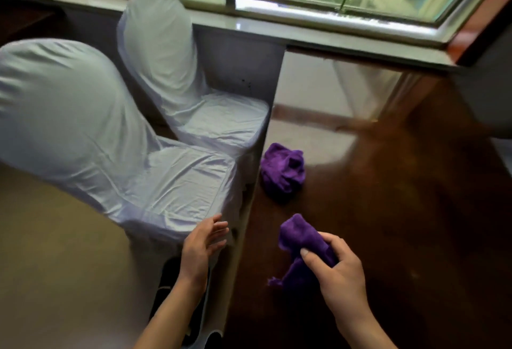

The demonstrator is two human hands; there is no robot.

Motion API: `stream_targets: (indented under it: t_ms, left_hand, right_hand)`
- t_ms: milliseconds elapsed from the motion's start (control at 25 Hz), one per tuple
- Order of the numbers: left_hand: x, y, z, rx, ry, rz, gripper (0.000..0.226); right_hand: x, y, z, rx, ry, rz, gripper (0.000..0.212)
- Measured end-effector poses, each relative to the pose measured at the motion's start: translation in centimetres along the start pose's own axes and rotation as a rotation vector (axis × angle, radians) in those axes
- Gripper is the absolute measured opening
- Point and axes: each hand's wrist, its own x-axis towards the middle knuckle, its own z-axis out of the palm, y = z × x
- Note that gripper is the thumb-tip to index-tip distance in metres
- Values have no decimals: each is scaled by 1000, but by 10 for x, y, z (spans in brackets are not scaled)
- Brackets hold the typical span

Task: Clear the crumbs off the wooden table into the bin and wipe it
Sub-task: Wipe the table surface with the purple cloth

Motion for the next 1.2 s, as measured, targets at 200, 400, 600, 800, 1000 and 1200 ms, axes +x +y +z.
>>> stream_targets:
  t_ms: [200, 400, 600, 800, 1000, 1200]
  left_hand:
    - [-8, 6, 85, 155, -156, 43, 28]
    - [1, -5, 127, 860, -172, 401, 34]
    - [18, -41, 141, 1484, -131, 464, 64]
    - [21, -61, 131, 1656, -137, 491, 65]
    - [28, -69, 128, 1633, -119, 498, 66]
    - [31, -70, 129, 1622, -118, 507, 66]
  right_hand:
    - [24, 14, -54, -26, 96, 84, 29]
    - [82, 11, -80, -155, 174, 51, 31]
    - [154, -13, -63, -221, 176, -3, 37]
    - [210, -25, -24, -321, 141, -146, 42]
    - [234, -16, -6, -599, 4, -183, 51]
    - [207, -1, 47, -672, -164, -583, 60]
